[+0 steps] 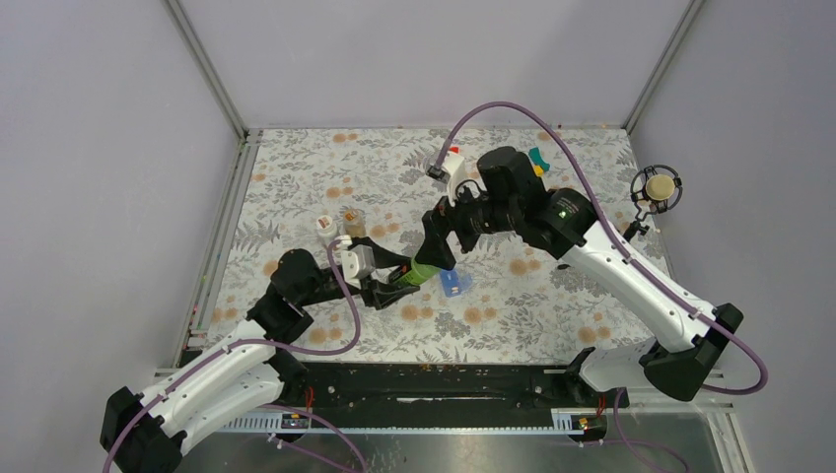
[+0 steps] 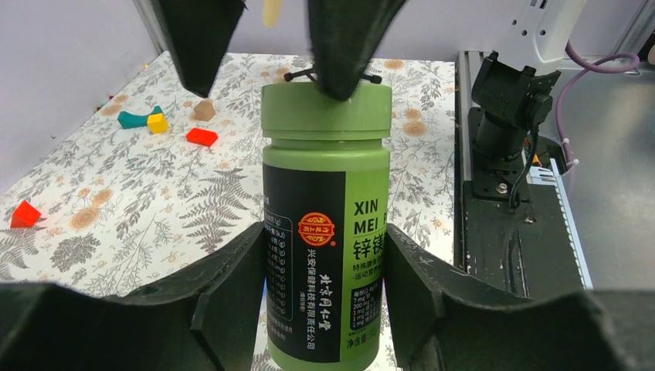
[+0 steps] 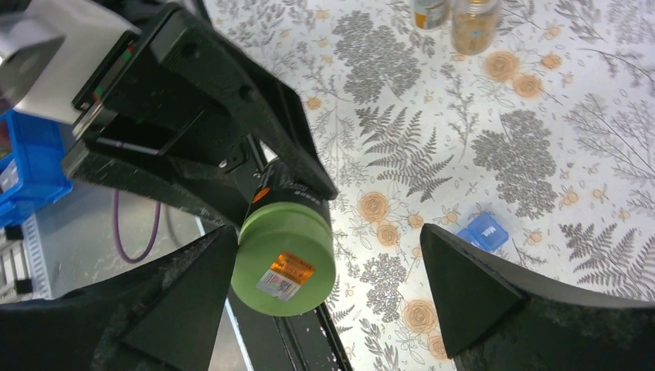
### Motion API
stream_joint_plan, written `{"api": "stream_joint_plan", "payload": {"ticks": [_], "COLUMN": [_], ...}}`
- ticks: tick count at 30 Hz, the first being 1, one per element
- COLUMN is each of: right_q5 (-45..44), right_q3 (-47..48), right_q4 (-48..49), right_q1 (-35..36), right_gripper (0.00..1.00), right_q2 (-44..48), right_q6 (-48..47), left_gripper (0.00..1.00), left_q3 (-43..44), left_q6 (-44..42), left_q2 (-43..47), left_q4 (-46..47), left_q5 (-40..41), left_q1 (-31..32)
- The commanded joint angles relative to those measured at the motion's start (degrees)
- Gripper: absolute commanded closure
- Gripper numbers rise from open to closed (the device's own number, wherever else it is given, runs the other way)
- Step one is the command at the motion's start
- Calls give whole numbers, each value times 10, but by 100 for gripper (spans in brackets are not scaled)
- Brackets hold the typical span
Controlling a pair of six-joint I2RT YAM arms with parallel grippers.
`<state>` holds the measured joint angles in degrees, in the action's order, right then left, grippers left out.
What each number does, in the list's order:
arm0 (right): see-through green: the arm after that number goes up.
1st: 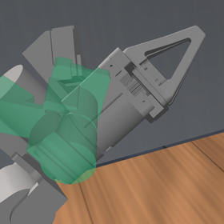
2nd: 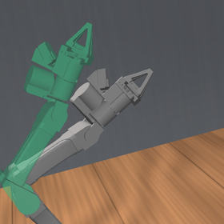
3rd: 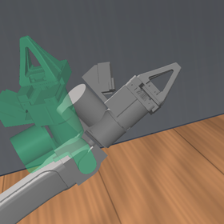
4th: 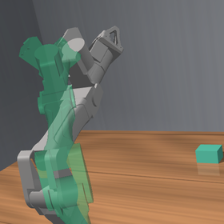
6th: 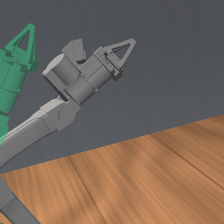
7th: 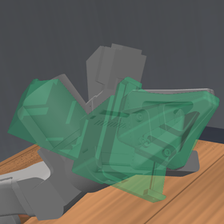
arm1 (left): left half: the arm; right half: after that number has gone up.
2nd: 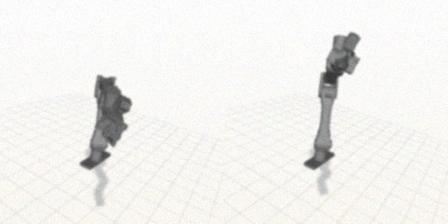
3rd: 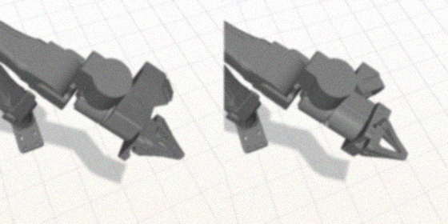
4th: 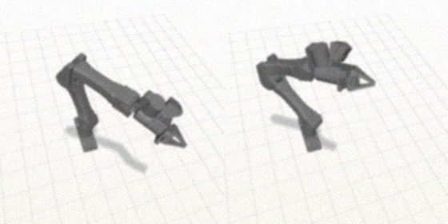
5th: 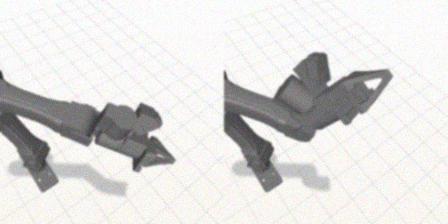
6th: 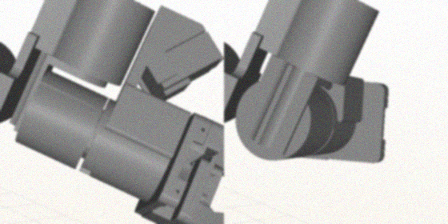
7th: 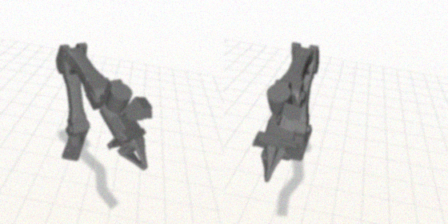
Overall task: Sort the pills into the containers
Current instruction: Screw the lid of the pill bottle onto the pill bottle.
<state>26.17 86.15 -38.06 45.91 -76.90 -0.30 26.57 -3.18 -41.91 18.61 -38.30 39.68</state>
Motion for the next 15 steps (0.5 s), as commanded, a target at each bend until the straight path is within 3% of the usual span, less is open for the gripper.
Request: {"api": "stream_joint_plan", "payload": {"ticks": [1,9,15], "right_q5": [-92,-186,-164], "right_q3": [27,48,73], "right_q4": [15,1,-14], "right_q1": [-2,-3,-13], "right_gripper": [5,6,2], "right_q2": [-17,-29,-17], "right_q6": [39,82,118], "left_gripper": [100,100,100], "left_q3": [18,15,18], "left_q6": [-6,-8,-6], "left_q2": [15,23,22], "left_q4": [42,43,34], "left_q5": [-12,2,7], "left_q1": [2,2,2]}}
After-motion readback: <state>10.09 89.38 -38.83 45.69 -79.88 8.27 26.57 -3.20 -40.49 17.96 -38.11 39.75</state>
